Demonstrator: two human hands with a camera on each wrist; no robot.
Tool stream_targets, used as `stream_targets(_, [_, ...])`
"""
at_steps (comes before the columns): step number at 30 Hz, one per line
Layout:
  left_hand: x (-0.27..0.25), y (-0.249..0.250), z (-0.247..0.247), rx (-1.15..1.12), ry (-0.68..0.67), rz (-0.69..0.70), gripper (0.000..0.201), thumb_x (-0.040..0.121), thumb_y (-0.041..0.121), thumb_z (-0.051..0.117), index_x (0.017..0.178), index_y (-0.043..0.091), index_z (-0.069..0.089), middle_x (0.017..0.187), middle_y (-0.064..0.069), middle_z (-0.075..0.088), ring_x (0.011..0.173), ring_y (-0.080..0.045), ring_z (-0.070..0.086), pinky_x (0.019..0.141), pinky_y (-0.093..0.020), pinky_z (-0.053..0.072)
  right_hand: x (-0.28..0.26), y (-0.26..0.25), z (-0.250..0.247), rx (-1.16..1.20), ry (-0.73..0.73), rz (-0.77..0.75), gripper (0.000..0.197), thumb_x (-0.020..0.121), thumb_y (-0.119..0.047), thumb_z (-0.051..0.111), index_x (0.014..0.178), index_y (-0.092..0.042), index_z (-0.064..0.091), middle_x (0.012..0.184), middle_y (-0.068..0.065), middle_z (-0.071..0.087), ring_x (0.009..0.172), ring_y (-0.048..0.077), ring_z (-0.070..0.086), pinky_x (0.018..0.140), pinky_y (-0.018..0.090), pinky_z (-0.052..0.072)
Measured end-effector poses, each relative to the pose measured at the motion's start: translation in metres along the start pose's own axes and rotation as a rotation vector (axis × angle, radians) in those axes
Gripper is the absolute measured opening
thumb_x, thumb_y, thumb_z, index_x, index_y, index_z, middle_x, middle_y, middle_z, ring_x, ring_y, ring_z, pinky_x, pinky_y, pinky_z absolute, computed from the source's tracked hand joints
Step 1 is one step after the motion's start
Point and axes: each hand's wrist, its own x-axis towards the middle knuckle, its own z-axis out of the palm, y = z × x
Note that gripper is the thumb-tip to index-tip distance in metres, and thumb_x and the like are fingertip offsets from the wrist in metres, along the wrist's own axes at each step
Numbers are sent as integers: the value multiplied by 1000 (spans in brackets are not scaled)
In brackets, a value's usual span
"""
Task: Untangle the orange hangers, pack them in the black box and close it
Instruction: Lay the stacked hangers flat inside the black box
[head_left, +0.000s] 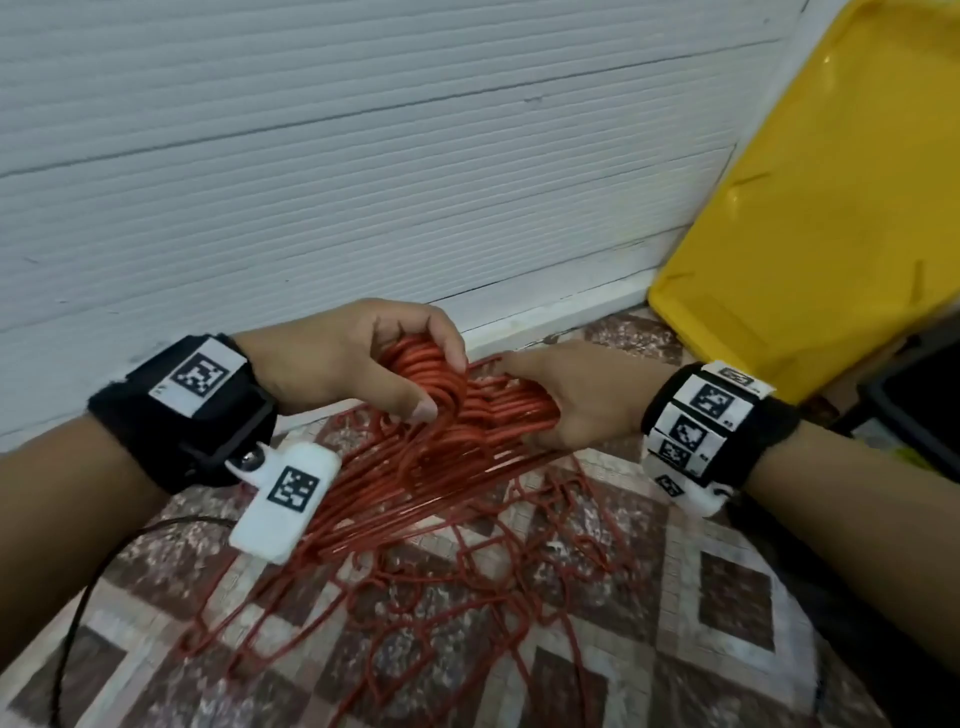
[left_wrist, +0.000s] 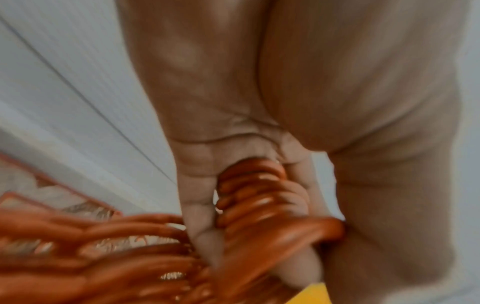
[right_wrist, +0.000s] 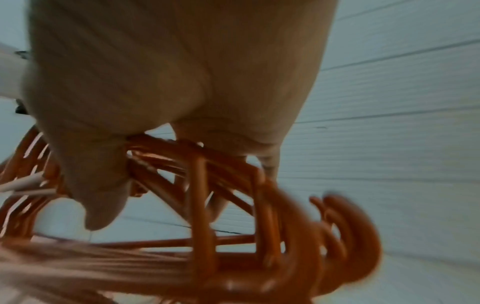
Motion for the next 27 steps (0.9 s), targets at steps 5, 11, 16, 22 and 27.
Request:
stream_targets(5, [14, 70, -4, 141, 76, -16, 53, 73, 13, 83, 119, 27, 60, 103, -11, 70, 90, -25, 71, 80, -45, 59, -59, -18, -64, 249, 8, 182, 30, 82, -35, 76, 110, -30, 64, 86, -11, 69, 73, 4, 64, 69, 34, 54])
stream_targets(11, [-29, 151, -29, 117, 298, -133, 87, 50, 69, 81, 130, 53, 48, 127, 12, 60, 117, -2, 58, 105, -40, 45, -147, -46, -171, 520, -6, 401, 33, 81, -29, 81, 112, -36, 72, 91, -12, 75, 76, 0, 70, 70, 23, 57])
stream_targets(16, [-105, 173, -15, -208, 410, -290, 95, 45, 77, 80, 131, 50, 49, 139, 6, 55, 123, -12, 57, 104, -41, 43, -222, -77, -253, 793, -3, 484, 29, 88, -15, 76, 112, -31, 75, 70, 12, 63, 56, 21, 54, 60, 30, 41])
stream_targets(22, [-138, 266, 50, -794, 288, -47, 73, 82, 33, 73, 145, 15, 41, 142, -19, 52, 127, -34, 54, 99, -49, 49, -292, -132, -334, 956, 96, 556, 37, 88, -10, 75, 107, -42, 75, 70, 10, 65, 59, 25, 53, 58, 29, 42])
stream_targets(27, [-96, 364, 67, -1200, 405, 141, 86, 71, 30, 84, 144, 11, 42, 146, -18, 49, 132, -38, 49, 106, -62, 38, -338, -166, -367, 1071, 192, 639, 17, 85, -12, 77, 102, -9, 75, 68, 4, 61, 61, 23, 50, 62, 31, 38])
